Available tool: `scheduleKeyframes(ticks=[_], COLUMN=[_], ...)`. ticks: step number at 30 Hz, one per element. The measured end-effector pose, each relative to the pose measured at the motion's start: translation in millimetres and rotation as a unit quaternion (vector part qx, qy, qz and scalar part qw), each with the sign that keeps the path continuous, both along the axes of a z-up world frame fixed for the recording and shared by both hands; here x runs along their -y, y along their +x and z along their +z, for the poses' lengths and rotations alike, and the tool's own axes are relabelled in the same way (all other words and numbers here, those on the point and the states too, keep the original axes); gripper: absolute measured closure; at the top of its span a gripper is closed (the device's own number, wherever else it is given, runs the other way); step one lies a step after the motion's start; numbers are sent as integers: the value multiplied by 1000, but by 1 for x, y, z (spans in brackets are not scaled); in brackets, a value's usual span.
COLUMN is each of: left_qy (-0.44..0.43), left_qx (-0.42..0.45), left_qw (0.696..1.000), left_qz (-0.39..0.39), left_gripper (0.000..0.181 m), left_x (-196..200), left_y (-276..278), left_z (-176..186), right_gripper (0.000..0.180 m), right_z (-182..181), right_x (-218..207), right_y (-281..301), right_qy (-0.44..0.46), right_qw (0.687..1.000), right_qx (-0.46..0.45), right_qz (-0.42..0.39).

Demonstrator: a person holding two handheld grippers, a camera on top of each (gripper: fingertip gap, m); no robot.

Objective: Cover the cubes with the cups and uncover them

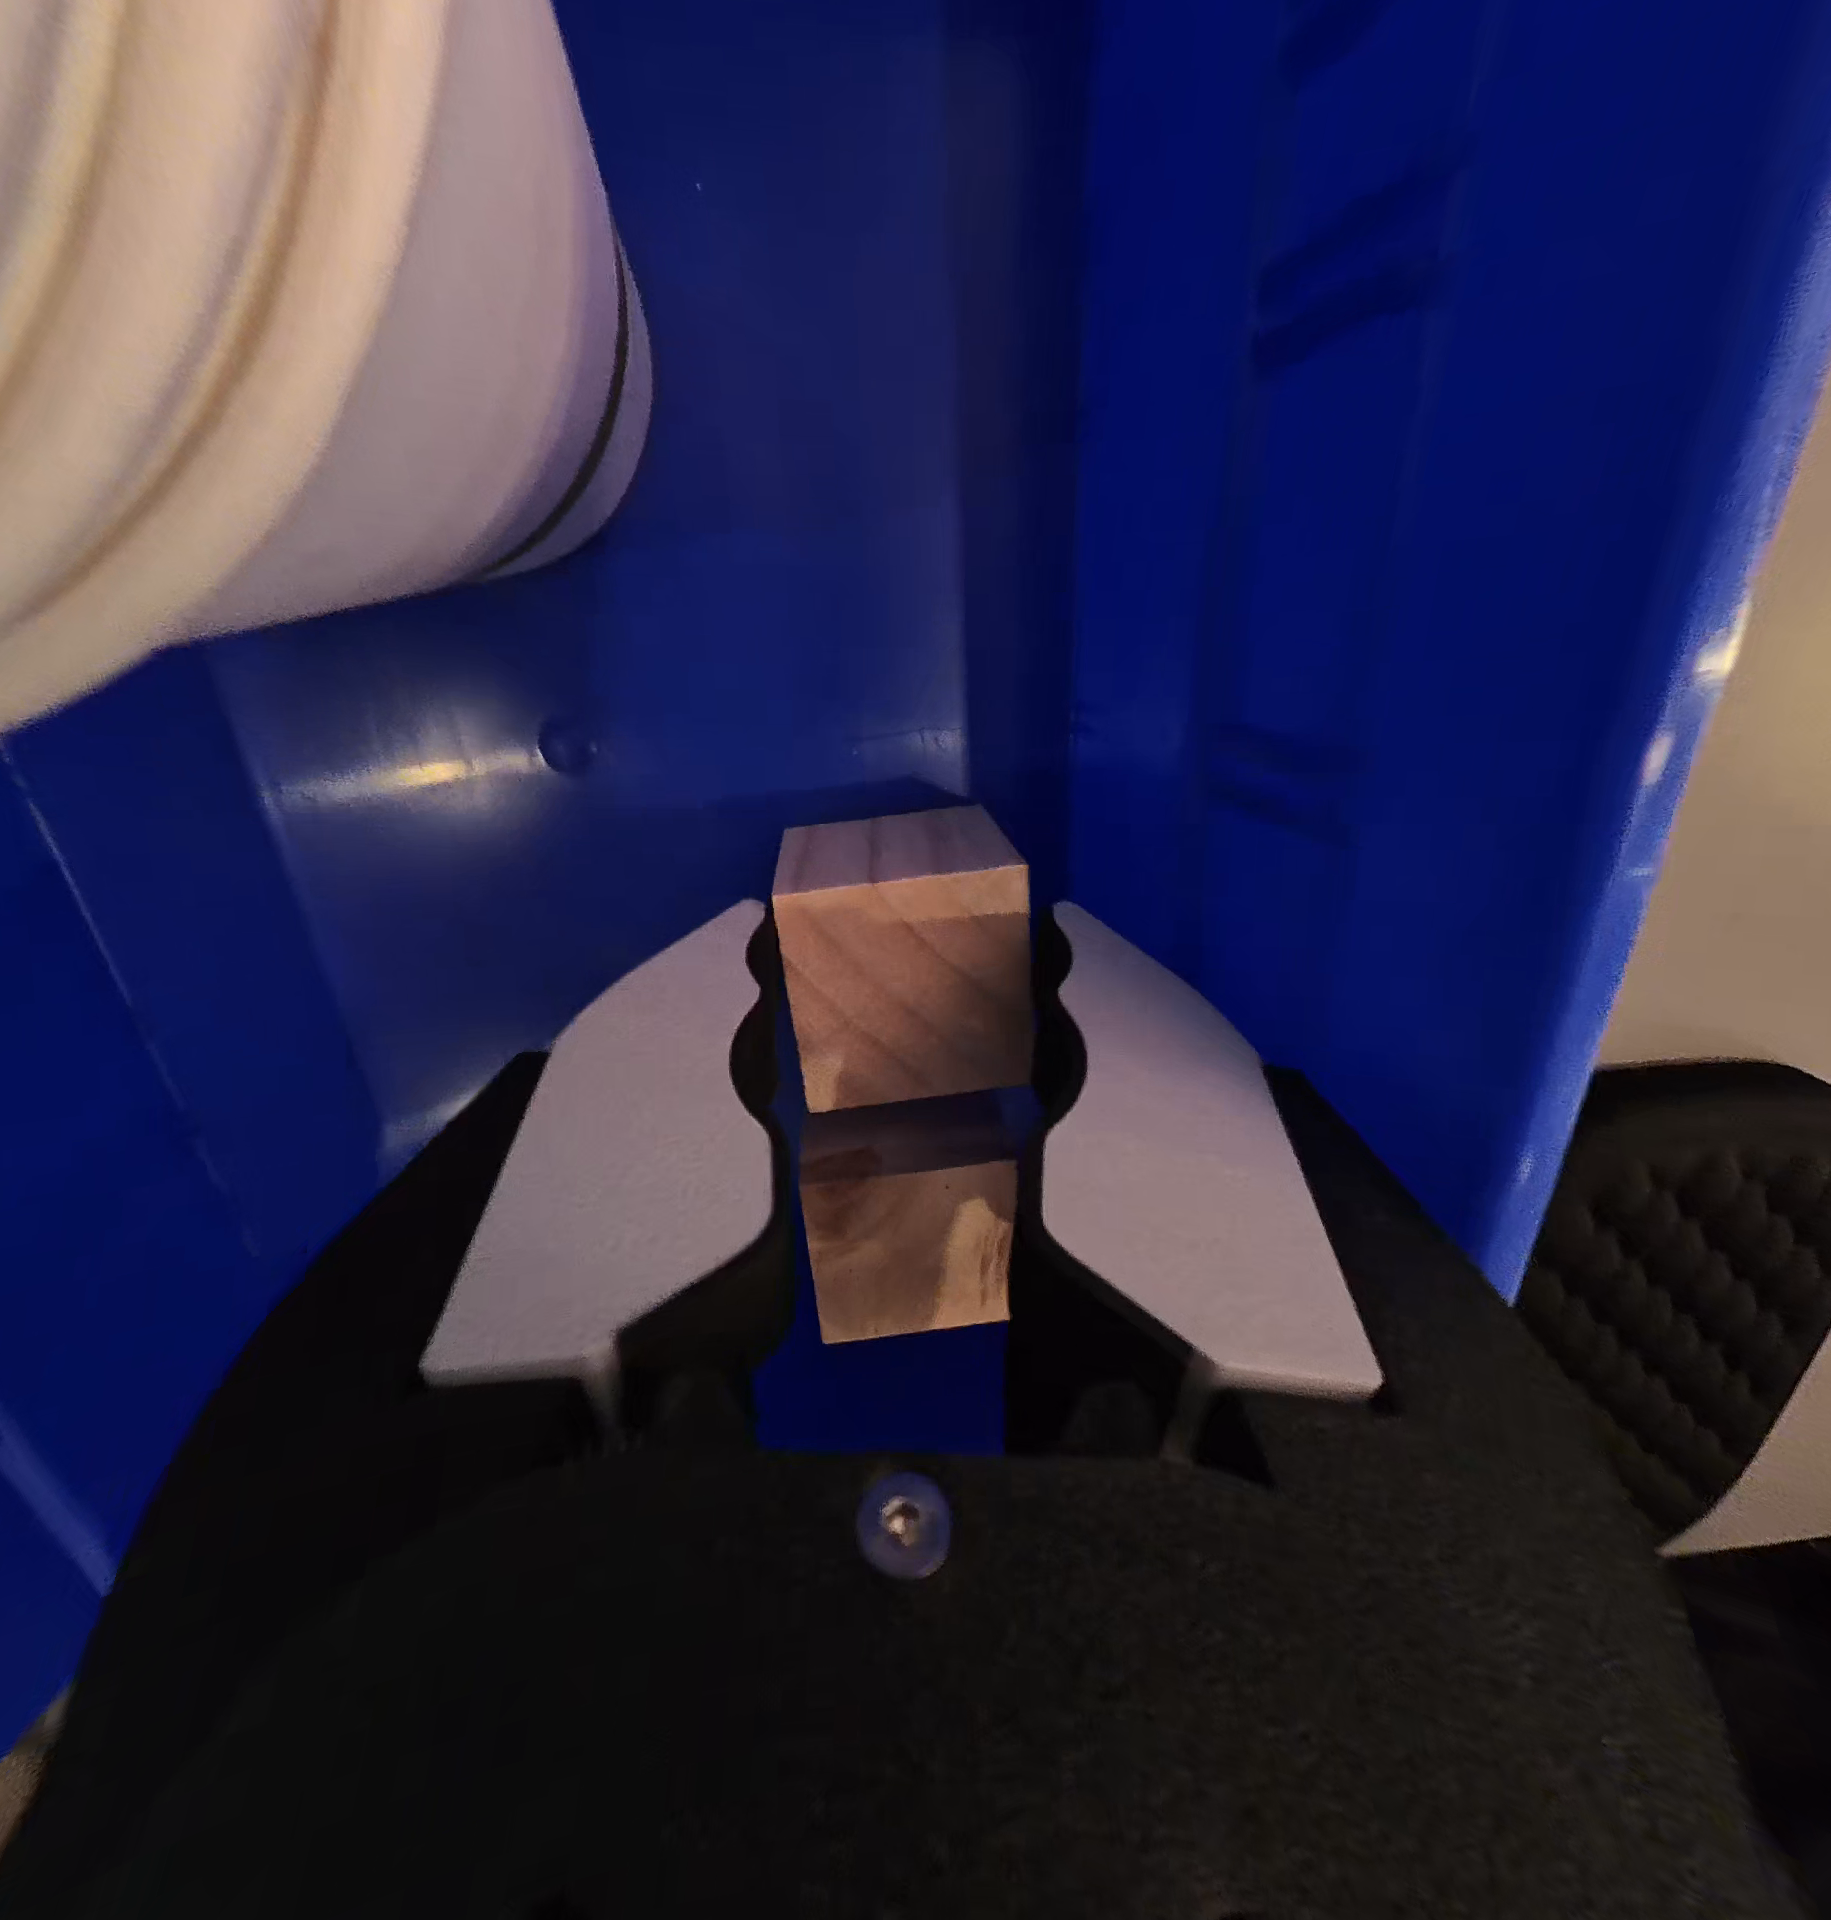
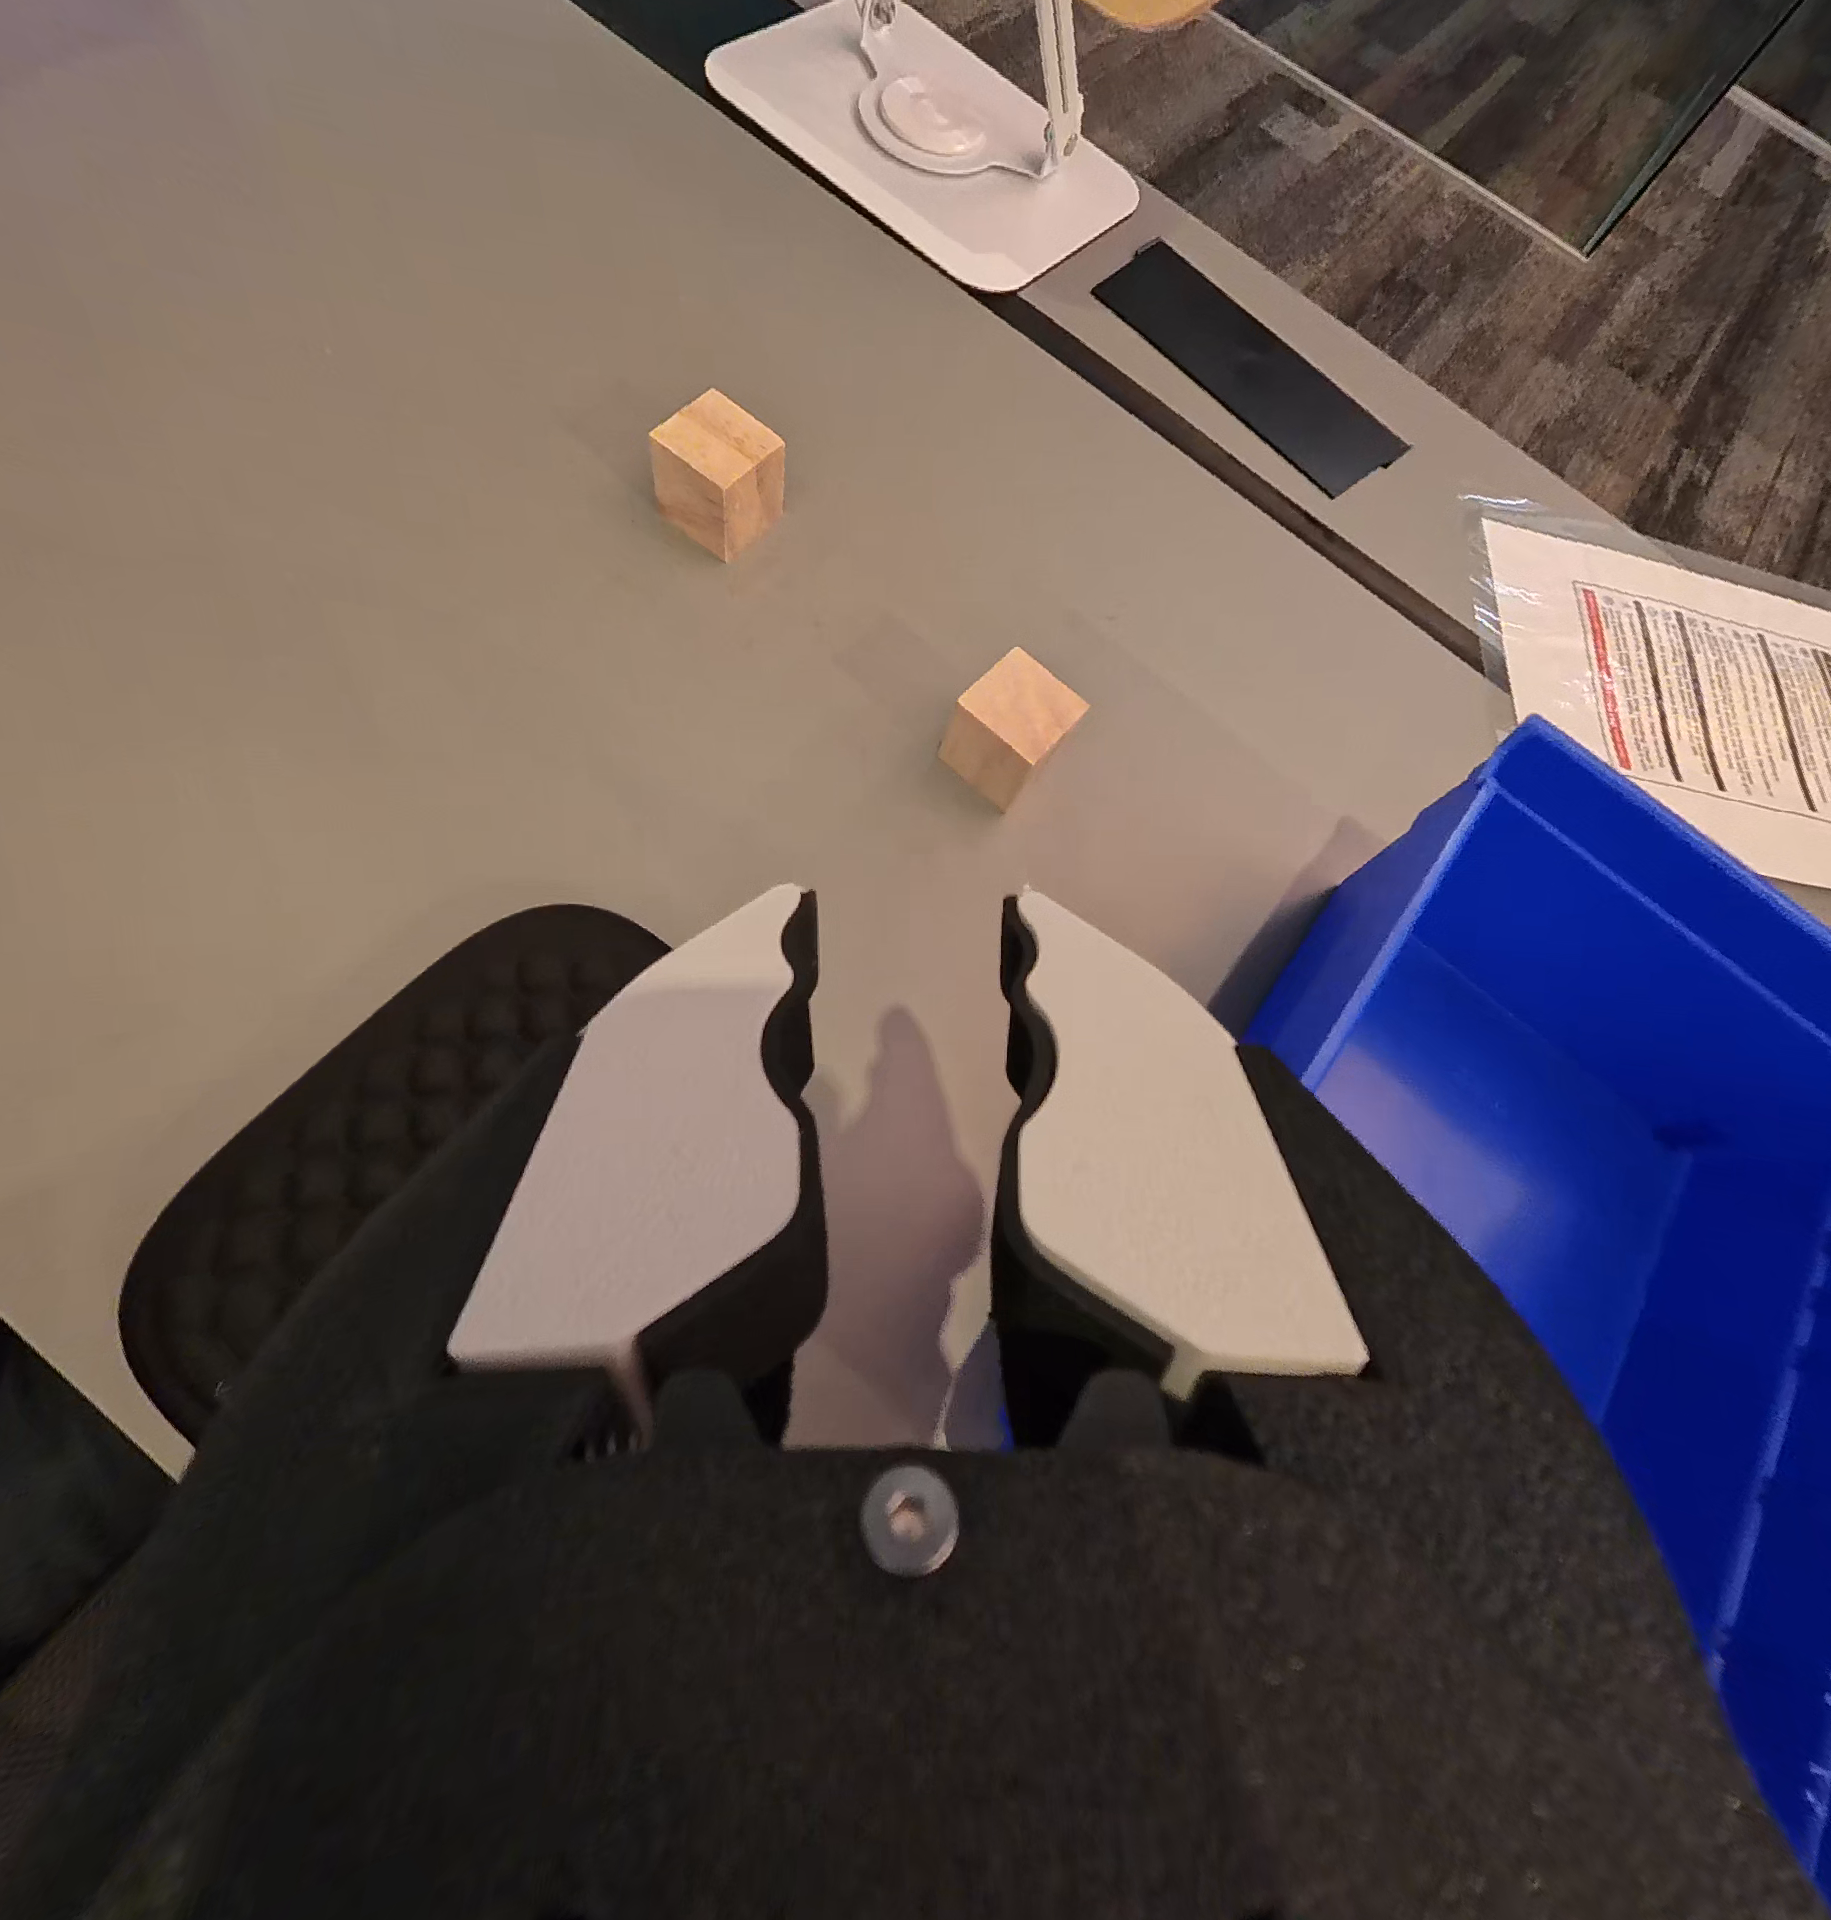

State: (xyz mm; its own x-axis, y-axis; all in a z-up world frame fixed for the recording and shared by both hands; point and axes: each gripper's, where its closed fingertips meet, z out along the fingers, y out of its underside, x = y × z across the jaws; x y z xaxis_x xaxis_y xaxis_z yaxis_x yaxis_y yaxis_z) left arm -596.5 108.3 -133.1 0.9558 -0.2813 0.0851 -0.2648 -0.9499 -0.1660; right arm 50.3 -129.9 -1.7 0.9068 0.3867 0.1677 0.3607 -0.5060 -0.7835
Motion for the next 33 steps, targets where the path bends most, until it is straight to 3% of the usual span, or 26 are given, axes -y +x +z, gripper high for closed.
scheduleKeyframes(ticks=[11, 15, 19, 22, 26, 29, 33], left_qy=[-15, 23, 86, 131, 179, 172, 129], left_qx=[33, 45, 44, 53, 71, 98, 97], left_qw=[999, 999, 994, 984, 944, 899, 845], left_qz=[0, -12, -46, -107, -266, -391, -509], left_gripper=[136, 136, 136, 136, 136, 136, 136], left_x=[6, 2, 1, 8, 27, 47, 60], left_y=[1, -9, -15, 7, 90, 174, 269], left_z=[6, 37, 95, 150, 201, 192, 131], right_gripper=[146, 146, 146, 146, 146, 146, 146], right_z=[-9, -7, -9, -10, -7, -3, -3], right_x=[4, 6, 7, 7, 6, 5, 8], right_y=[9, 13, 16, 18, 15, 7, -2], right_qy=[-1, 5, 3, 1, 3, 7, 2], right_qw=[1000, 1000, 1000, 1000, 1000, 1000, 1000], right_qx=[-12, -17, -17, -10, -9, -10, -1], right_qz=[-4, -8, -11, -14, -15, -8, 1])
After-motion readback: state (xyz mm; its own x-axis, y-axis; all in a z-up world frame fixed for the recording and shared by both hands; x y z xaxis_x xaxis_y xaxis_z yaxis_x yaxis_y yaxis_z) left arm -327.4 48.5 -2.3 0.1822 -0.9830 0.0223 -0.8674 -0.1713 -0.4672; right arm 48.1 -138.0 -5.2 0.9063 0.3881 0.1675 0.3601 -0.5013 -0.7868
